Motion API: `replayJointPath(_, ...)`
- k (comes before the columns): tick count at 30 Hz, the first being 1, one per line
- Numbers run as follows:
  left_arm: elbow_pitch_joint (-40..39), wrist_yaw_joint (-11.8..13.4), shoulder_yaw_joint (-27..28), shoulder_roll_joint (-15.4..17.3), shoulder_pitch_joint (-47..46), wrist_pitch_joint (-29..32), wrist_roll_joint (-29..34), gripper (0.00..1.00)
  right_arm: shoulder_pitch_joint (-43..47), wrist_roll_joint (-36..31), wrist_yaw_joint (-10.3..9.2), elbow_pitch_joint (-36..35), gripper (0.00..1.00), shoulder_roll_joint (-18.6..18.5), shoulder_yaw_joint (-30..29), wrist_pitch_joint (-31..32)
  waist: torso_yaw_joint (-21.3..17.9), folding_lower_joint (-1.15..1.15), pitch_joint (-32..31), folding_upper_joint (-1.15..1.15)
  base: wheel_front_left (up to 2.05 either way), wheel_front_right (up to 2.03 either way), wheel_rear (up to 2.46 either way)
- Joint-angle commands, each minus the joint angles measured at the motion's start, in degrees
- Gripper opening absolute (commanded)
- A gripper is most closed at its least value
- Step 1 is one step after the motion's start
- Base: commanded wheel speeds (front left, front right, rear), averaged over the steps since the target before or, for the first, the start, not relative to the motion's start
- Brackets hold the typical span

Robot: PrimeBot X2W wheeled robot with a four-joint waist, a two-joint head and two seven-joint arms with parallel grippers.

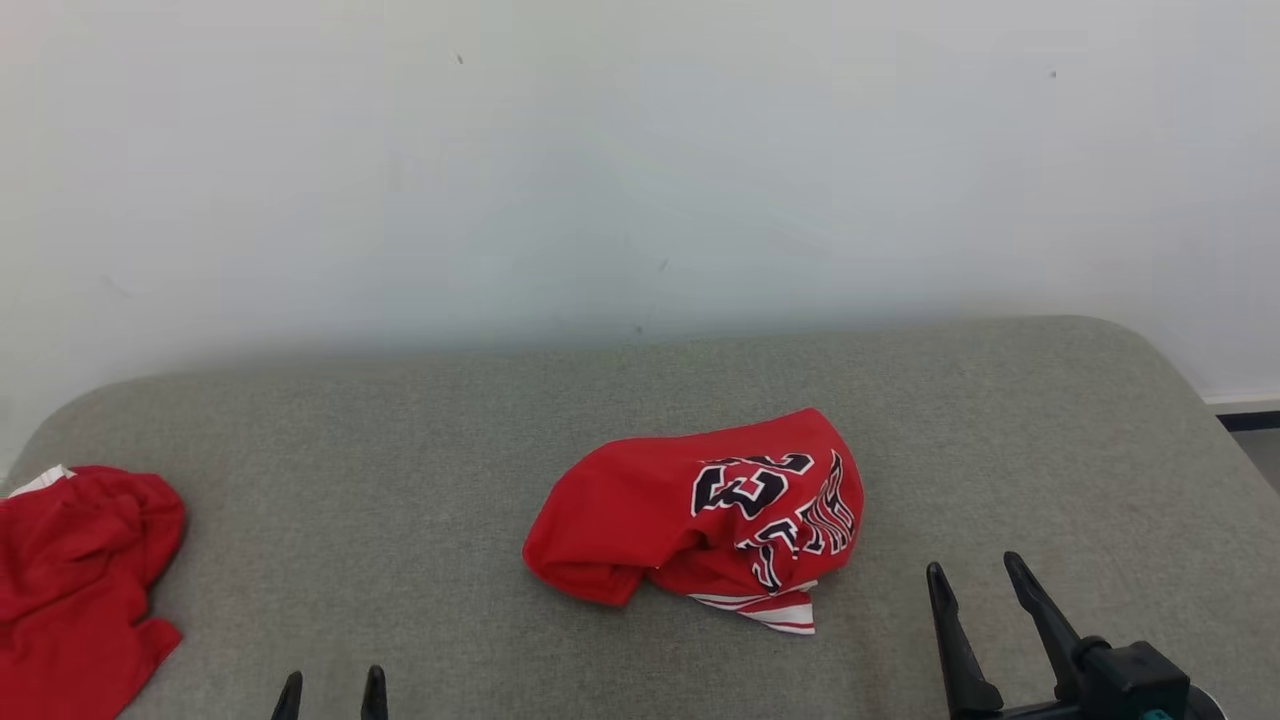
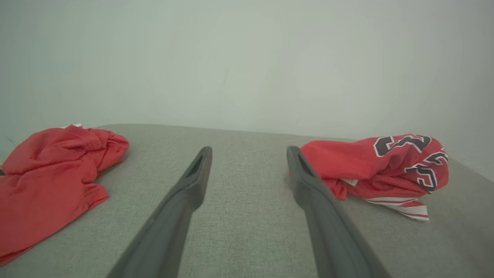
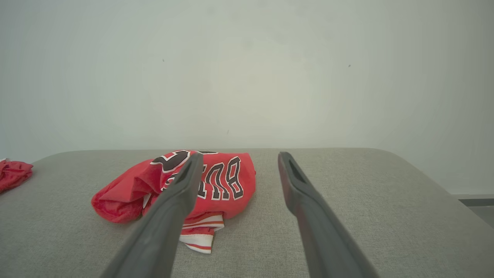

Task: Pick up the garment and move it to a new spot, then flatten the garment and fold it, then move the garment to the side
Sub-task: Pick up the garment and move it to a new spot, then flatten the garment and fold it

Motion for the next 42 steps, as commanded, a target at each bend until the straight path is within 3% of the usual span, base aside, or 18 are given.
replayJointPath(1,-0.30,-0.84,0.23,-0.11,1.38,-0.26,0.55,1.00,0.52,0.29,-0.12,0.64,1.00,-0.24,-0.66,-0.83,1.44,0.01,0.16,0.00,0.00,0.00,0.00)
replayJointPath(11,1.23,-2.97,0.43,-1.83,1.42,-0.26,1.67,1.00,1.03,1.02,-0.12,3.20,1.00,0.29,-3.22,-2.38,2.60,0.01,0.02,0.00,0.00,0.00,0.00)
replayJointPath(29,2.88,-5.27,0.50,-1.42,1.98,-0.13,0.12,1.00,-0.32,0.25,-0.12,2.94,1.00,0.52,-1.91,-1.52,0.11,0.01,0.14,0.00,0.00,0.00,0.00)
replayJointPath(35,6.55,-4.11,1.10,-3.45,-4.09,8.18,-4.65,1.00,-0.71,0.30,-0.12,2.67,1.00,0.42,-0.95,-1.03,-2.30,0.01,1.07,0.00,0.00,0.00,0.00)
replayJointPath(42,15.42,-2.26,0.28,-5.38,-15.17,19.17,-8.73,1.00,-1.47,0.17,-0.12,2.11,1.00,0.07,1.27,0.07,-8.88,0.01,3.31,0.00,0.00,0.00,0.00)
